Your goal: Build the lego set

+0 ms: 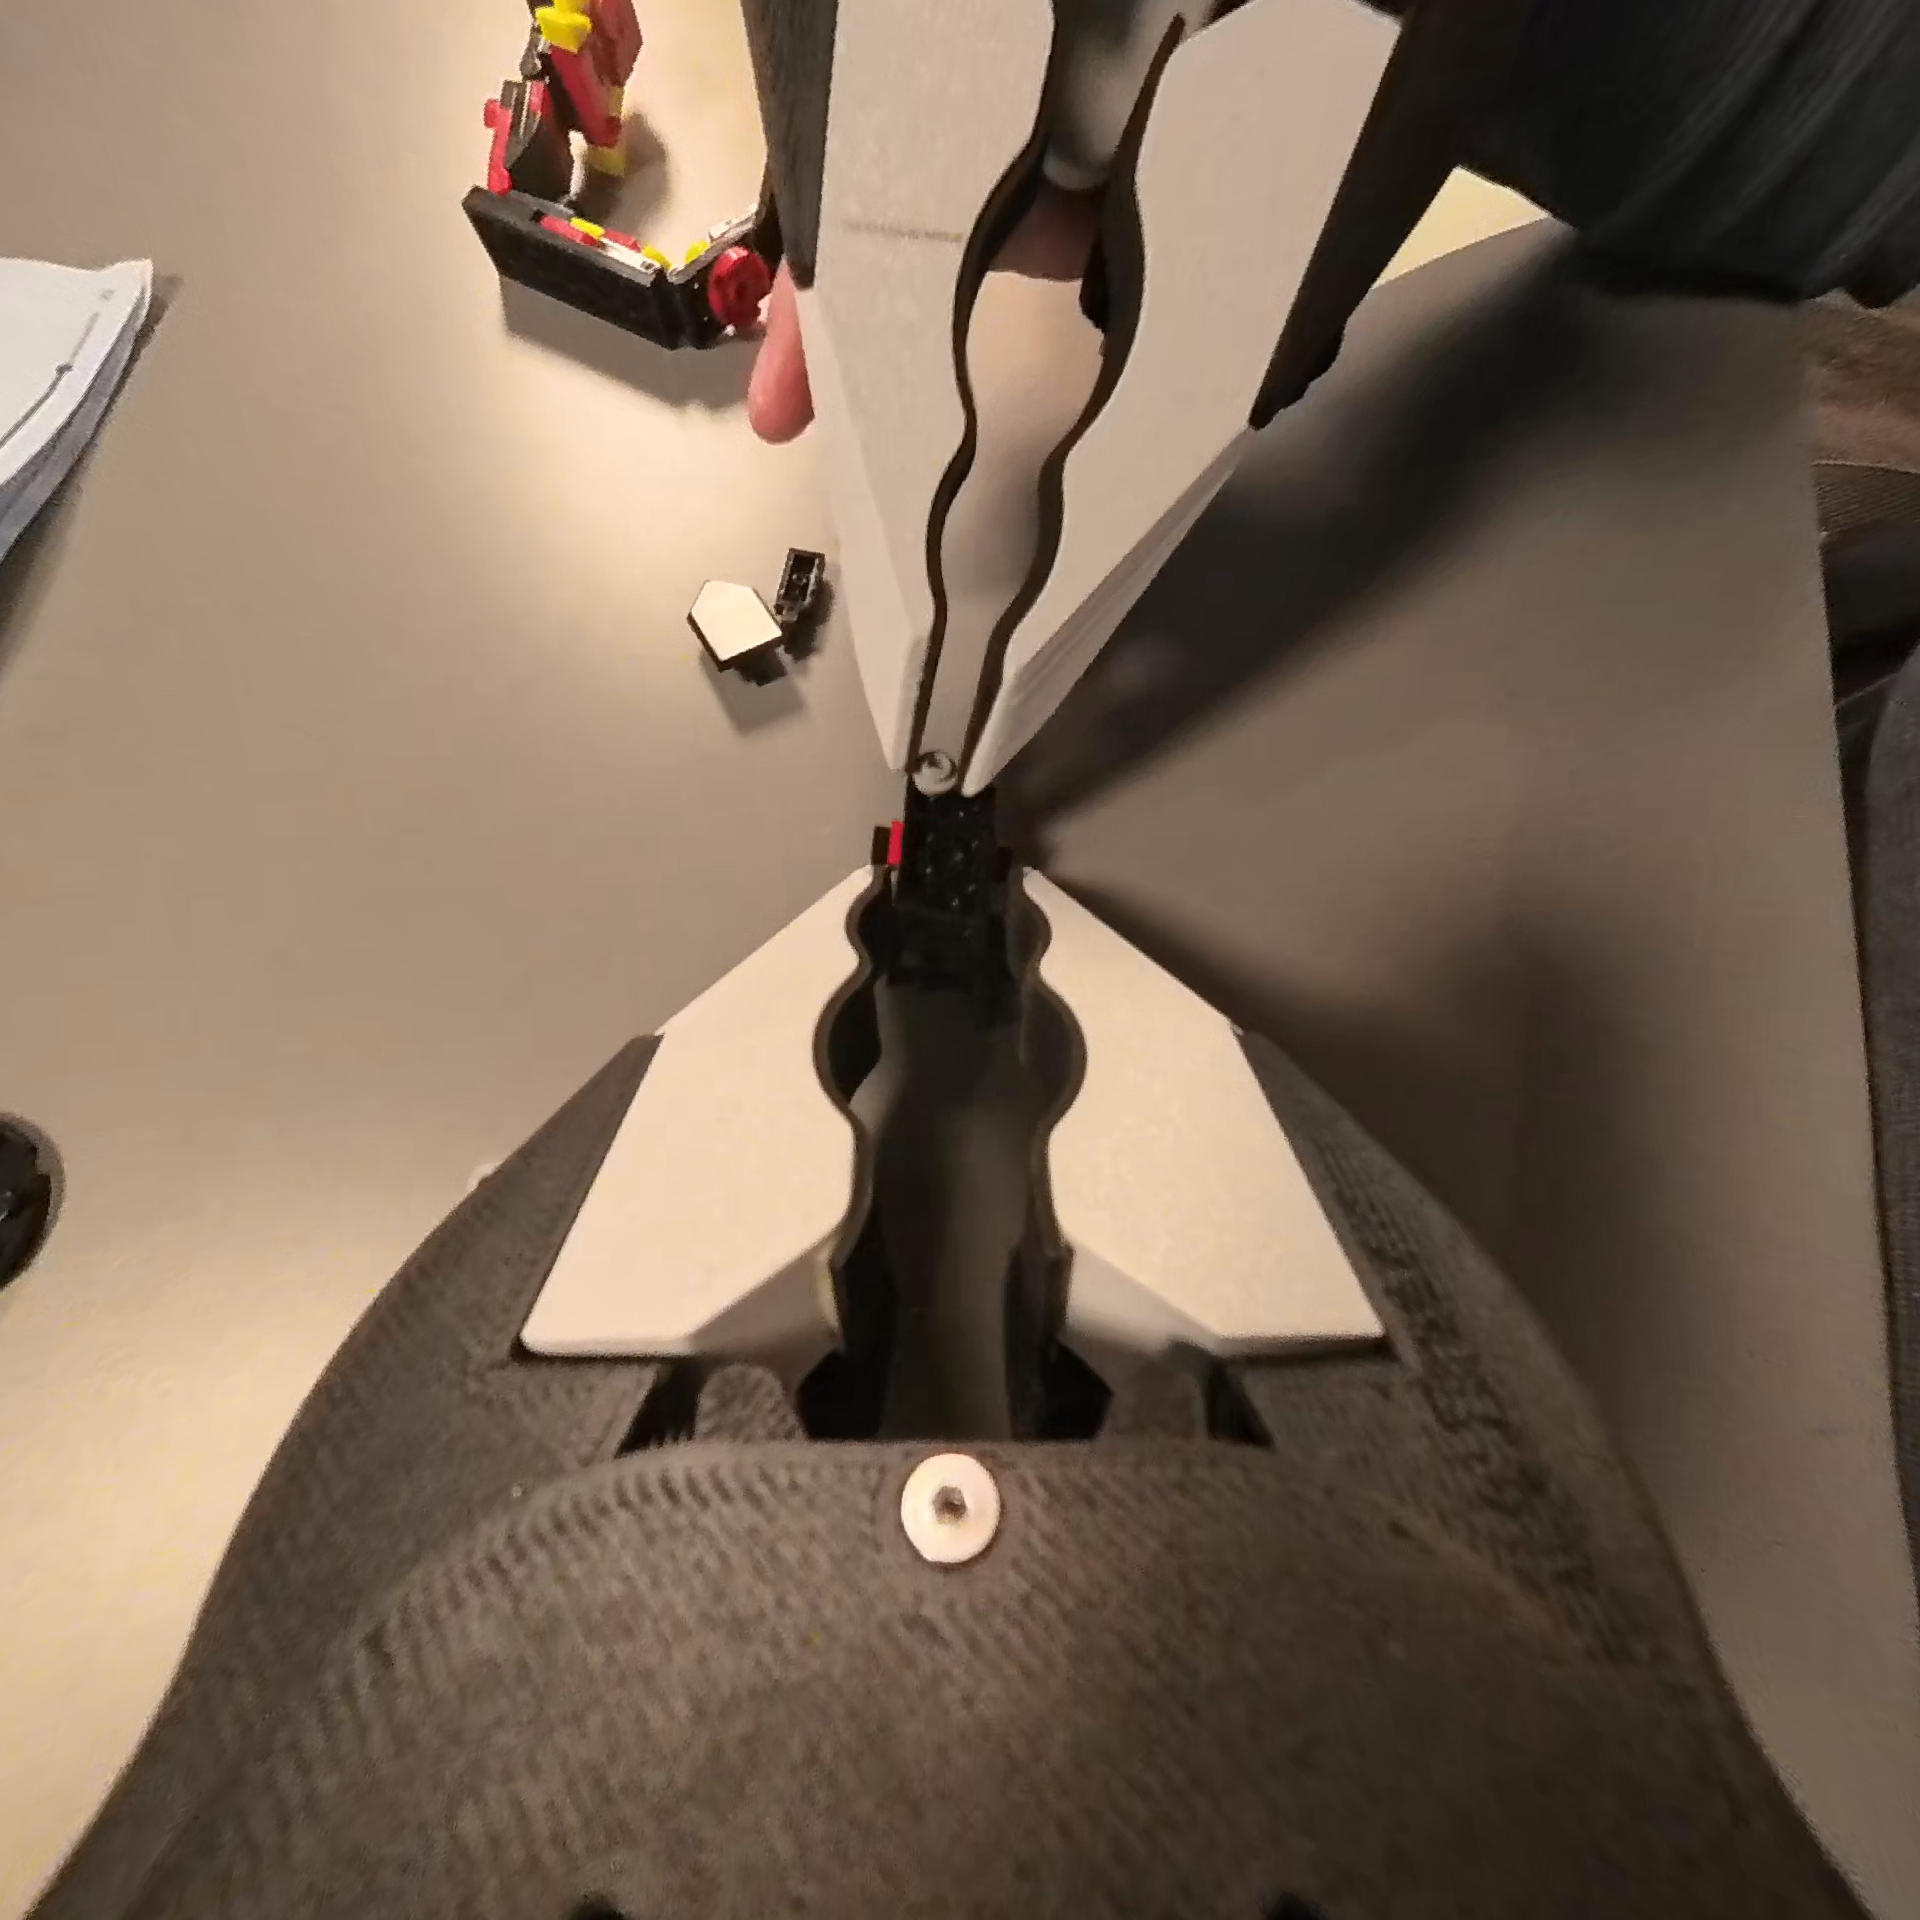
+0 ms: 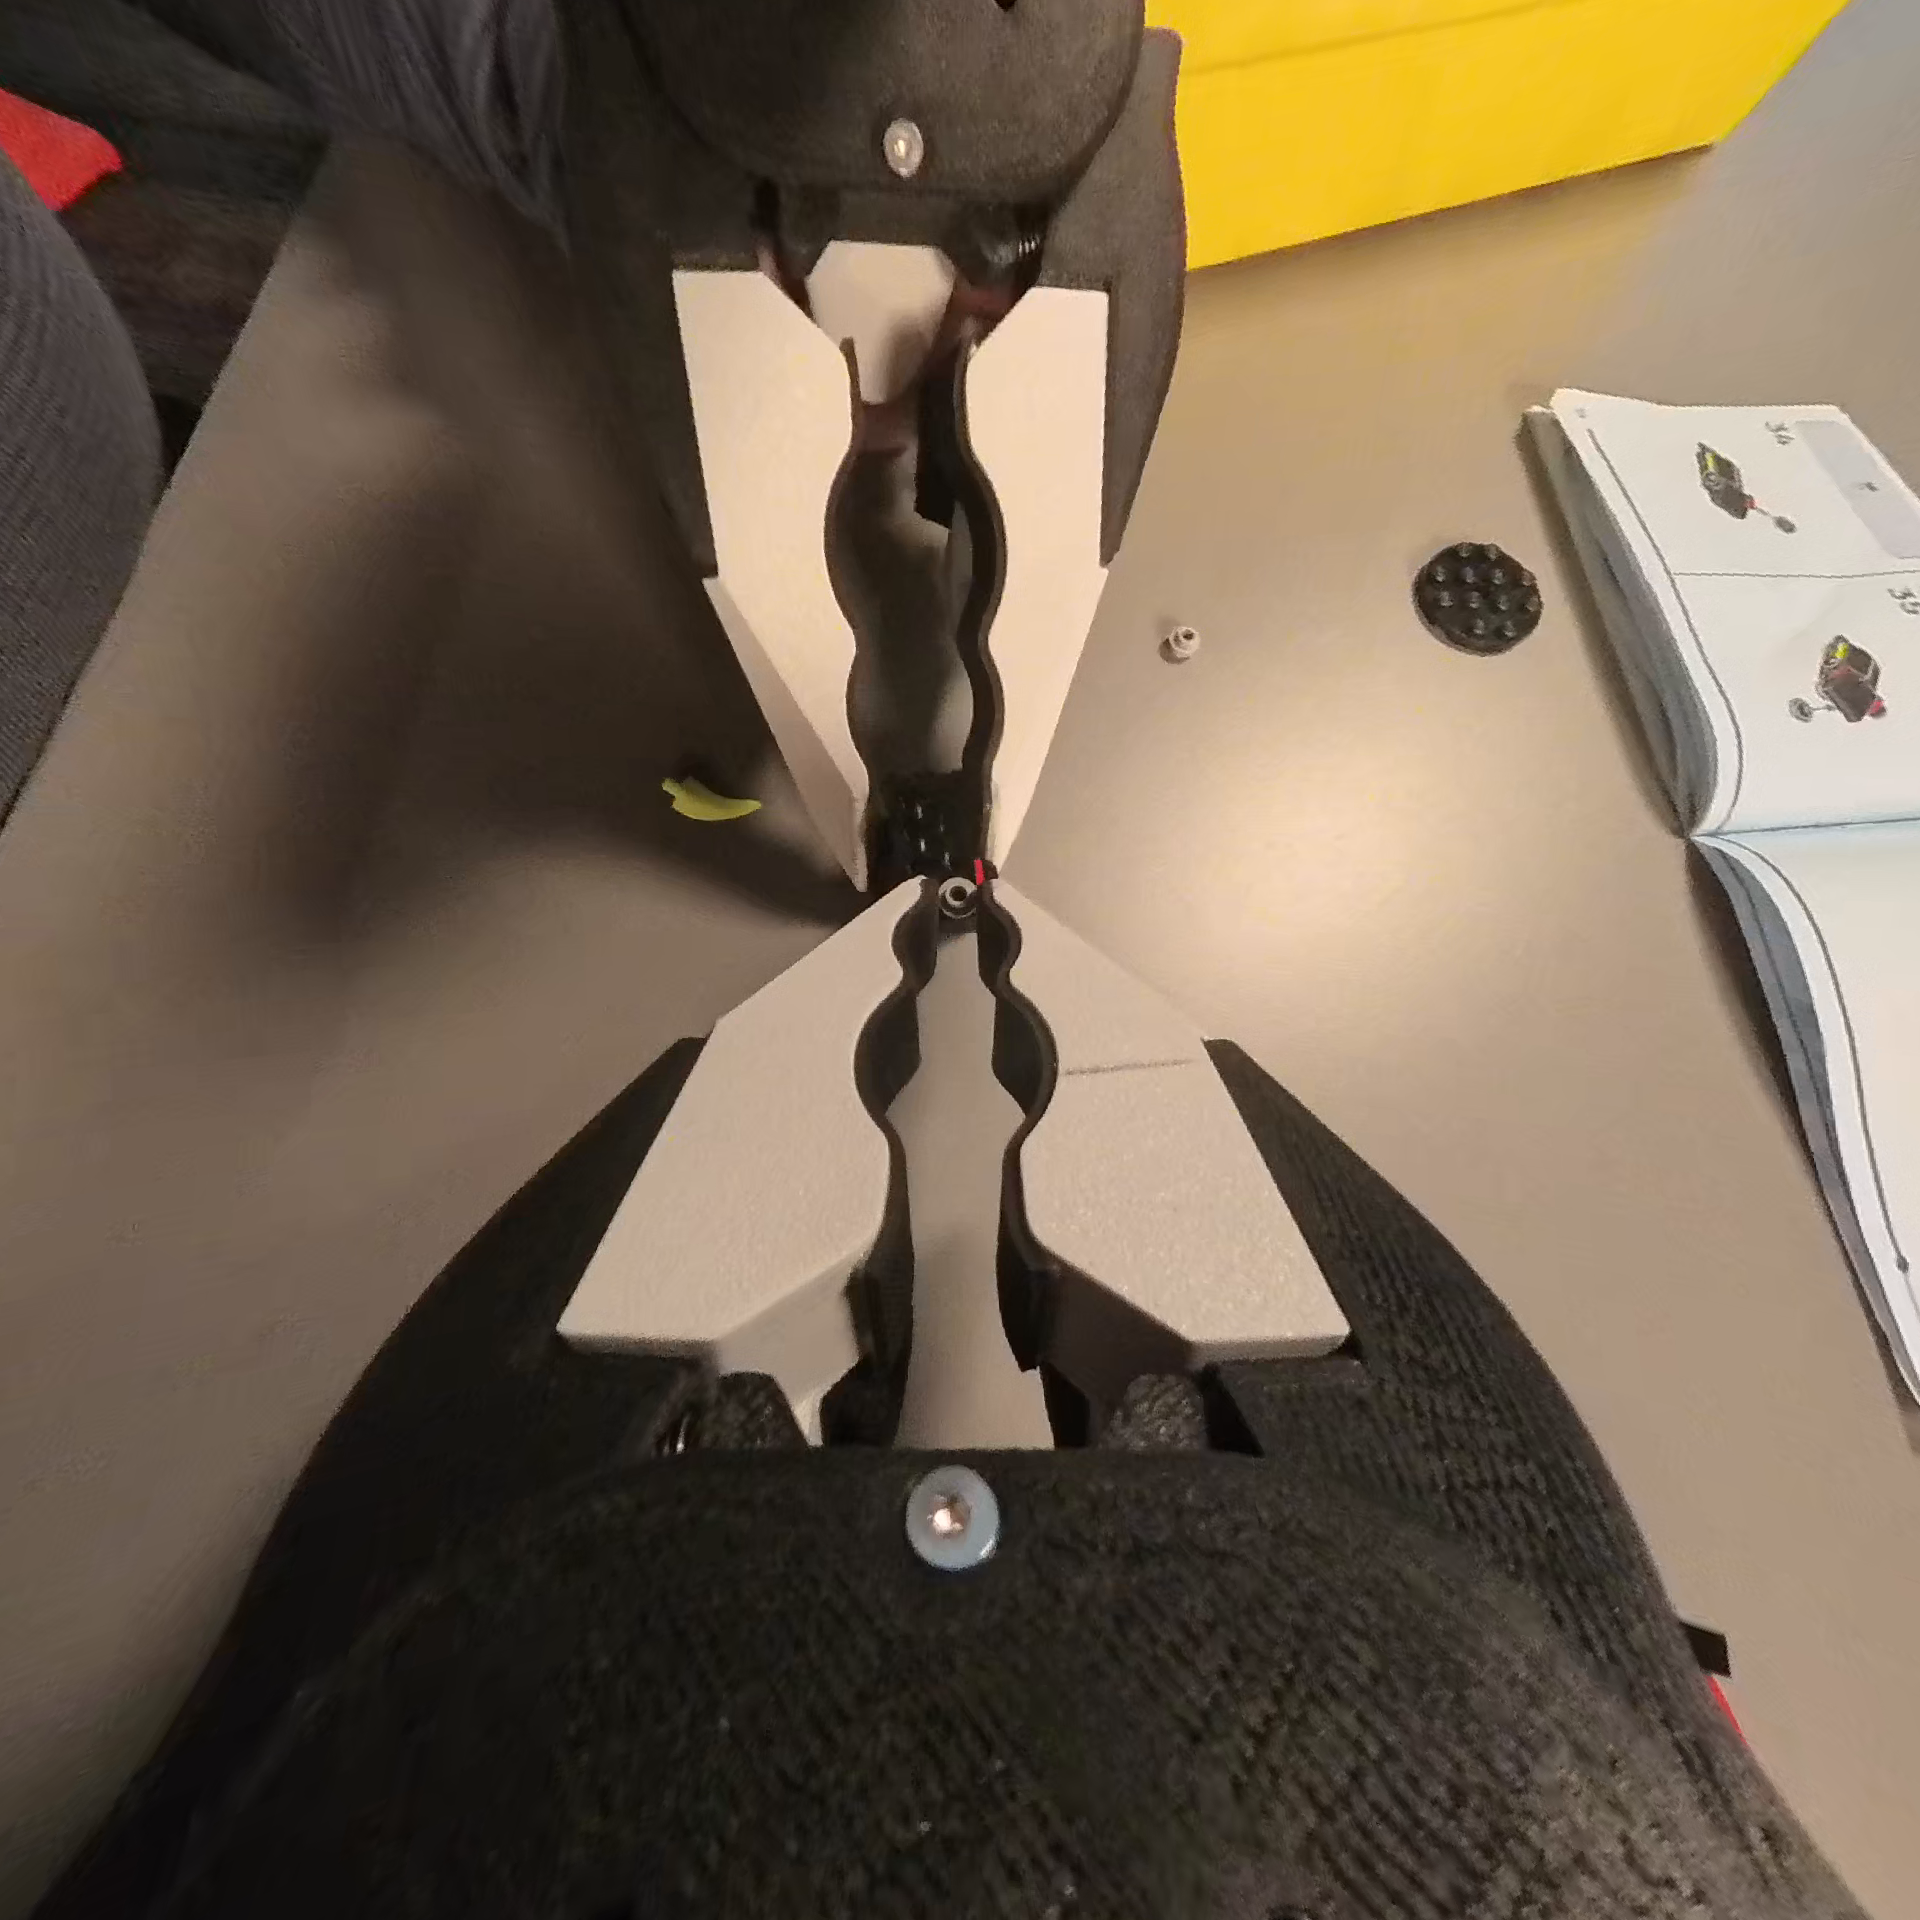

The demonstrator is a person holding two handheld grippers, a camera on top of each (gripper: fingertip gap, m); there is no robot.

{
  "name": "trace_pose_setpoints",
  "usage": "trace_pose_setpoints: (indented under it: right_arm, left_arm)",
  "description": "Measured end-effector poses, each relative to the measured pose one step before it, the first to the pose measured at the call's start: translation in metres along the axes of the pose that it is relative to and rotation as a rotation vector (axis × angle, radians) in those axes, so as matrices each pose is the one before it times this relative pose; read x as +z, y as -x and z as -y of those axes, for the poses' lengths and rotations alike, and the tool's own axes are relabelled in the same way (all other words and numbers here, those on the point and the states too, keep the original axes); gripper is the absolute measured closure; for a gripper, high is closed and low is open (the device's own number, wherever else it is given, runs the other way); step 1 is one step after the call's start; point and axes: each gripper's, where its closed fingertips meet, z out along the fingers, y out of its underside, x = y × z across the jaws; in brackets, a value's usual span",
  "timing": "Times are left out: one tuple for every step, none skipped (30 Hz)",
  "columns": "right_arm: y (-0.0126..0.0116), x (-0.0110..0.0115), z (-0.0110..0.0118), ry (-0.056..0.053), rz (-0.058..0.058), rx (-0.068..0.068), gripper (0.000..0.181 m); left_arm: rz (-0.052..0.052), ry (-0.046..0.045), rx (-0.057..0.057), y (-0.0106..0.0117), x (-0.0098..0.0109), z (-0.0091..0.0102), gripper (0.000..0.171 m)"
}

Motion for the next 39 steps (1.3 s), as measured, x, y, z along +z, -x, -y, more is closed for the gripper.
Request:
trace_pose_setpoints:
  right_arm:
    - [0.00079,0.00031,-0.00027,0.0036,0.0047,-0.0009,0.176]
    - [0.0005,0.00035,-0.00037,0.0051,0.0033,-0.0006,0.176]
    - [0.0,0.00042,-0.00018,0.0036,-0.0002,-0.0017,0.176]
    - [0.00006,0.00022,0.00018,0.0002,0.0008,-0.0013,0.176]
    - [0.00028,0.00016,0.00028,-0.0003,0.0022,0.0009,0.176]
    - [-0.00026,-0.00009,0.00013,0.0005,-0.0009,0.0008,0.175]
    - [-0.00027,-0.00019,-0.00005,0.0003,-0.0021,0.0,0.175]
    - [0.0,-0.00026,0.00001,0.0004,-0.0003,0.0002,0.174]
    - [-0.00001,-0.00025,-0.00006,0.0001,-0.0012,-0.0009,0.173]
    - [-0.00003,-0.00029,0.00011,-0.0006,-0.0022,-0.0022,0.171]
    - [0.00006,-0.00025,0.00032,-0.0011,-0.0019,-0.0019,0.169]
    - [0.00011,-0.0005,0.00029,-0.0015,-0.0021,-0.0021,0.166]
    - [-0.00012,-0.0007,0.00034,-0.0022,-0.004,-0.0045,0.162]
    - [-0.00055,-0.00123,0.00027,-0.0029,-0.0079,-0.0082,0.159]
    - [-0.00116,-0.00154,0.00002,-0.0023,-0.0134,-0.0081,0.159]
    - [-0.00157,-0.00143,0.00003,-0.0023,-0.0141,-0.0034,0.159]
    - [-0.00051,-0.00084,0.0004,-0.0051,-0.0054,0.0017,0.159]
    - [0.00029,-0.00032,0.00091,-0.007,0.0016,0.0053,0.159]
    - [-0.0002,-0.00002,0.00051,-0.004,-0.0008,0.0044,0.158]
    - [-0.0009,-0.0003,0.00009,-0.0007,-0.0061,-0.0015,0.157]
    - [-0.00084,-0.00094,0.00037,-0.0024,-0.0083,-0.007,0.156]
    - [-0.00019,-0.00158,0.00134,-0.0085,-0.0084,-0.0098,0.155]
    - [0.00077,-0.00187,0.00229,-0.0157,-0.0076,-0.0144,0.155]
    - [0.00196,-0.00159,0.00213,-0.0163,-0.0107,-0.0284,0.154]
    - [0.00227,-0.00095,0.00112,-0.0112,-0.0229,-0.0532,0.151]
    - [0.00107,-0.00014,0.00082,-0.0099,-0.0432,-0.0744,0.15]
    - [0.00056,0.00041,0.00056,-0.0039,-0.0517,-0.0841,0.149]
    - [0.00021,0.00103,-0.00011,0.0089,-0.0533,-0.0875,0.149]
    - [-0.00089,0.00133,-0.00112,0.0202,-0.058,-0.0932,0.148]
    - [-0.00021,0.00166,-0.00114,0.0228,-0.0513,-0.0995,0.148]
    - [0.00108,0.00192,-0.0006,0.0217,-0.0394,-0.0957,0.149]
    - [0.00094,0.00224,-0.00069,0.0229,-0.0365,-0.084,0.149]
    - [0.00082,0.00204,-0.00061,0.0205,-0.0318,-0.0745,0.151]
    - [0.00084,0.00177,-0.00045,0.017,-0.0268,-0.0671,0.152]
    - [0.00004,0.00141,-0.00061,0.016,-0.0272,-0.058,0.153]
    - [0.00023,0.00125,-0.001,0.0153,-0.0193,-0.0476,0.153]
    - [0.00107,0.00122,-0.00161,0.017,-0.0077,-0.036,0.153]
    - [0.00142,0.00111,-0.00188,0.0164,-0.0022,-0.0262,0.153]
    - [0.00162,0.00081,-0.00131,0.0109,0.0005,-0.0214,0.153]
  left_arm:
    - [0.0003,-0.00309,0.0034,-0.00019,0.0,0.00059,0.151]
    - [0.0007,-0.00444,0.0037,-0.00011,-0.00022,0.00066,0.151]
    - [-0.0017,-0.00361,0.0036,-0.00042,-0.00014,0.00053,0.151]
    - [-0.0009,-0.00193,0.0037,-0.00036,-0.00009,0.0003,0.15]
    - [-0.0017,-0.00214,0.0063,-0.00059,-0.00006,0.00031,0.15]
    - [0.0041,-0.00112,0.0063,0.00026,0.0,0.00016,0.15]
    - [0.0036,-0.00064,0.0065,0.00011,-0.00001,0.00011,0.15]
    - [-0.0015,-0.0001,0.0043,-0.00061,0.00007,0.00014,0.15]
    - [0.0004,-0.00106,0.0019,-0.00012,0.00009,0.00014,0.15]
    - [0.0017,-0.00156,0.0004,0.00019,-0.00016,0.00026,0.15]
    - [-0.0017,-0.00127,-0.0014,-0.00009,-0.00013,0.00015,0.151]
    - [-0.0017,-0.00165,-0.0029,0.00009,-0.00019,0.00015,0.151]
    - [0.0002,-0.00276,-0.0038,0.00035,-0.00028,0.00031,0.151]
    - [-0.0009,-0.0031,-0.004,0.00024,-0.00036,0.00029,0.151]
    - [-0.0025,-0.00165,-0.0051,0.0001,-0.00028,0.00012,0.151]
    - [-0.0019,-0.00094,-0.0055,0.00019,-0.0002,0.0,0.151]
    - [-0.0042,-0.00206,-0.0016,-0.00041,-0.00024,0.00027,0.151]
    - [-0.0037,-0.00259,0.0015,-0.00053,-0.00016,0.00034,0.15]
    - [0.0008,-0.00027,0.0015,-0.00011,-0.00002,0.0001,0.151]
    - [0.0014,0.00353,0.0002,0.00011,0.00014,-0.00059,0.151]
    - [0.0017,0.00433,-0.0019,0.00029,0.00031,-0.00062,0.151]
    - [0.0046,0.00193,-0.0039,0.00092,-0.00002,-0.00038,0.15]
    - [0.0036,0.00151,-0.0076,0.00095,-0.00026,-0.00037,0.151]
    - [0.002,0.00089,-0.0113,0.0012,-0.00021,-0.00032,0.15]
    - [0.0018,0.00013,-0.0139,0.00136,-0.00034,-0.0003,0.15]
    - [-0.0004,-0.00116,-0.0139,0.0012,-0.00044,-0.00009,0.151]
    - [0.0001,-0.00247,-0.0148,0.00128,-0.00045,0.00005,0.151]
    - [-0.0009,-0.00225,-0.0145,0.00106,-0.00044,0.00007,0.151]
    - [-0.0035,-0.00187,-0.0125,0.00058,-0.00031,0.00013,0.151]
    - [-0.0052,-0.00074,-0.0111,0.0001,-0.00015,0.0,0.151]
    - [-0.0014,-0.00141,-0.009,0.00031,0.00004,0.00013,0.151]
    - [-0.0005,-0.00153,-0.0051,0.00033,-0.00013,0.00019,0.151]
    - [-0.002,-0.00126,-0.0033,-0.00008,-0.0002,0.00018,0.151]
    - [-0.0009,-0.00212,-0.0047,0.00009,-0.00011,0.00022,0.151]
    - [-0.0033,-0.00259,-0.0054,-0.00024,-0.00024,0.00031,0.151]
    - [-0.0043,-0.00264,-0.0052,-0.00025,-0.00019,0.00038,0.151]
    - [-0.0012,-0.00243,-0.0071,0.00026,-0.00021,0.00027,0.151]
    - [-0.0045,-0.00359,-0.0075,-0.00016,-0.00024,0.00038,0.151]
    - [-0.0079,-0.00427,-0.007,-0.00065,-0.00033,0.00051,0.151]
